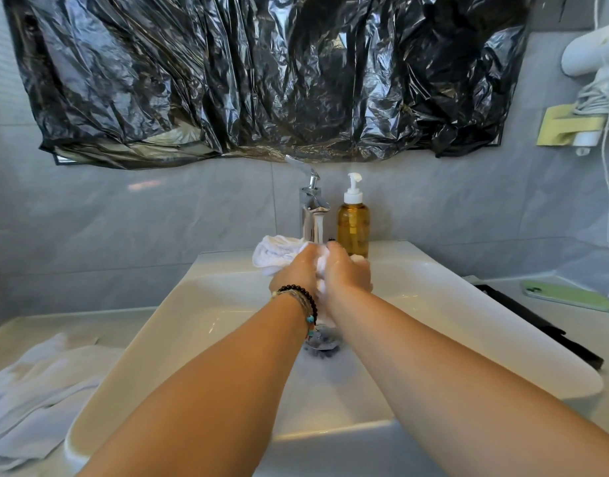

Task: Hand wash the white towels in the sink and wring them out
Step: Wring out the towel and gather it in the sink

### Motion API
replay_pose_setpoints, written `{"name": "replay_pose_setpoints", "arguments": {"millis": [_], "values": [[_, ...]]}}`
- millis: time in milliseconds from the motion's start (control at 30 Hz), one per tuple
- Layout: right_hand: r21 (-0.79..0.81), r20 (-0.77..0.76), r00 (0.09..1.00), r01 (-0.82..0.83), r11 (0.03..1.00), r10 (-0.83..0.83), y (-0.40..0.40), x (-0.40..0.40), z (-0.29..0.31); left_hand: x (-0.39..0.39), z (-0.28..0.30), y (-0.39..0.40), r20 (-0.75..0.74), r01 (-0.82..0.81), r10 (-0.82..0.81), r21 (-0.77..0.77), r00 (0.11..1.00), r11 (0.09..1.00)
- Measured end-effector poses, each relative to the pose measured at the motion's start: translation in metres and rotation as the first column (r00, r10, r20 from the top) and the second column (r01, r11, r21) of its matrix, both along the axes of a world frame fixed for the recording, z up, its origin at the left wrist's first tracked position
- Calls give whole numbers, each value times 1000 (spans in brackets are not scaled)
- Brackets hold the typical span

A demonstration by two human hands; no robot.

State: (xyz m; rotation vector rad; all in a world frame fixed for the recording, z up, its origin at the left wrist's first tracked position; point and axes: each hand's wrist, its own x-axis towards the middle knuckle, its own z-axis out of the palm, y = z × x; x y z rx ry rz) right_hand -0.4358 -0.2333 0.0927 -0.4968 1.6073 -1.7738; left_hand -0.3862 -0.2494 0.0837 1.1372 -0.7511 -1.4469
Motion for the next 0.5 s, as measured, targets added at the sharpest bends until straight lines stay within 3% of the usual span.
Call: {"name": "replay_pose_setpoints", "arguments": {"millis": [100, 200, 333, 400, 500], "values": [[4, -171, 985, -9, 1000, 10, -6, -2, -2, 0, 0, -2, 92, 61, -61, 1, 994, 998], [39, -296, 951, -78, 996, 86, -11, -5, -2, -5, -2, -22, 158, 155, -140, -90, 978, 984], [29, -327, 939, -97, 995, 101, -8, -8, -1, 2, -28, -44, 215, 225, -194, -130, 957, 966], [25, -371, 923, -102, 994, 104, -5, -9, 1, 5, -22, -33, 139, 193, -186, -39, 973, 980], [-13, -398, 911, -120, 993, 105, -1, -11, 3, 0, -28, -47, 36, 151, -149, -40, 988, 988]]}}
